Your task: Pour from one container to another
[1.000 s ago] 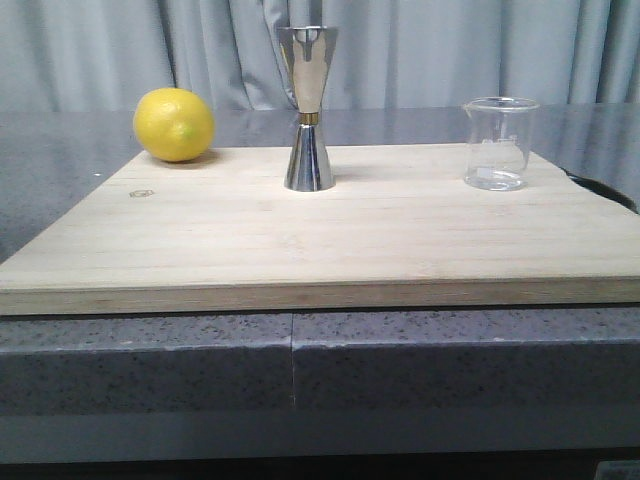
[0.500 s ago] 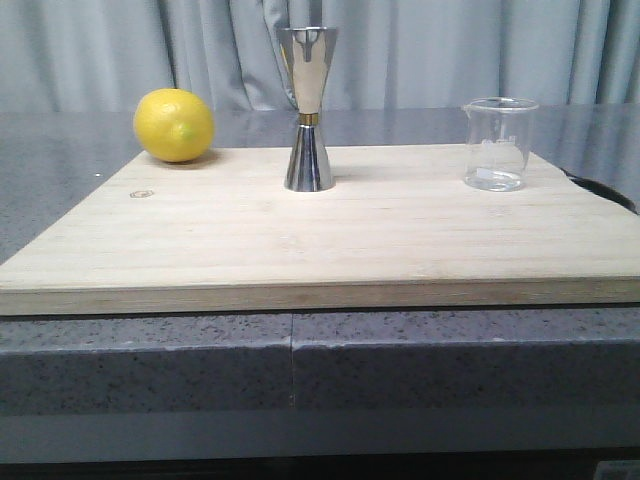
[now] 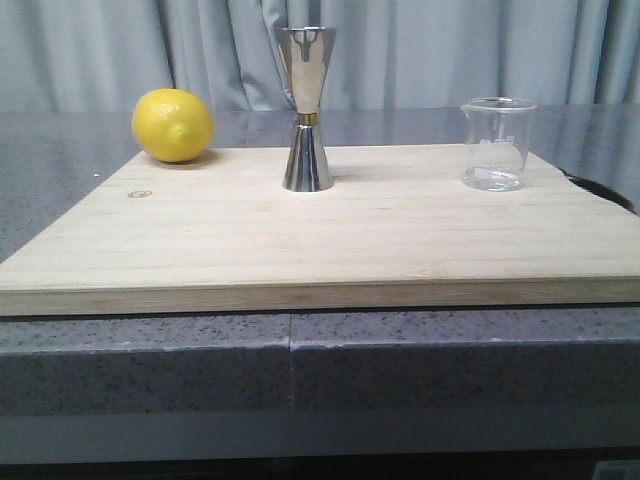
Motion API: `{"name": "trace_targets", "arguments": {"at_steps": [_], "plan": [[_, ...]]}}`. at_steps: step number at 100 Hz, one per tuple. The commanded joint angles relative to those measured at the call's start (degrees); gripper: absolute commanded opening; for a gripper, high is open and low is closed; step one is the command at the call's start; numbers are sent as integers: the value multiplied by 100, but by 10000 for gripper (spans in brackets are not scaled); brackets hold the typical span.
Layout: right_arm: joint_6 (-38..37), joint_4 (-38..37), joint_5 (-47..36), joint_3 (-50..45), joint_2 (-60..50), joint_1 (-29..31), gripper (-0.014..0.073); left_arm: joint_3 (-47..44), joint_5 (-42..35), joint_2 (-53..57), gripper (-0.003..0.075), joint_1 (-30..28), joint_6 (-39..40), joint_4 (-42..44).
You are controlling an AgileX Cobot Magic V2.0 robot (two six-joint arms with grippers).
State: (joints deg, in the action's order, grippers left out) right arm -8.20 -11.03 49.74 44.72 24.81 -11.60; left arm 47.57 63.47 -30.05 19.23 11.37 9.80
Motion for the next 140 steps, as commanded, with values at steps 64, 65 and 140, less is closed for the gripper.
{"name": "trace_targets", "arguments": {"at_steps": [64, 65, 140], "plan": [[42, -4, -391, 132, 35, 26, -69, 132, -575, -30, -21, -11, 58, 8], [42, -4, -391, 132, 35, 26, -69, 132, -575, -30, -21, -11, 58, 8], [42, -4, -381, 132, 35, 26, -69, -2360, -3509, 2057, -21, -1498, -1634, -898]]}}
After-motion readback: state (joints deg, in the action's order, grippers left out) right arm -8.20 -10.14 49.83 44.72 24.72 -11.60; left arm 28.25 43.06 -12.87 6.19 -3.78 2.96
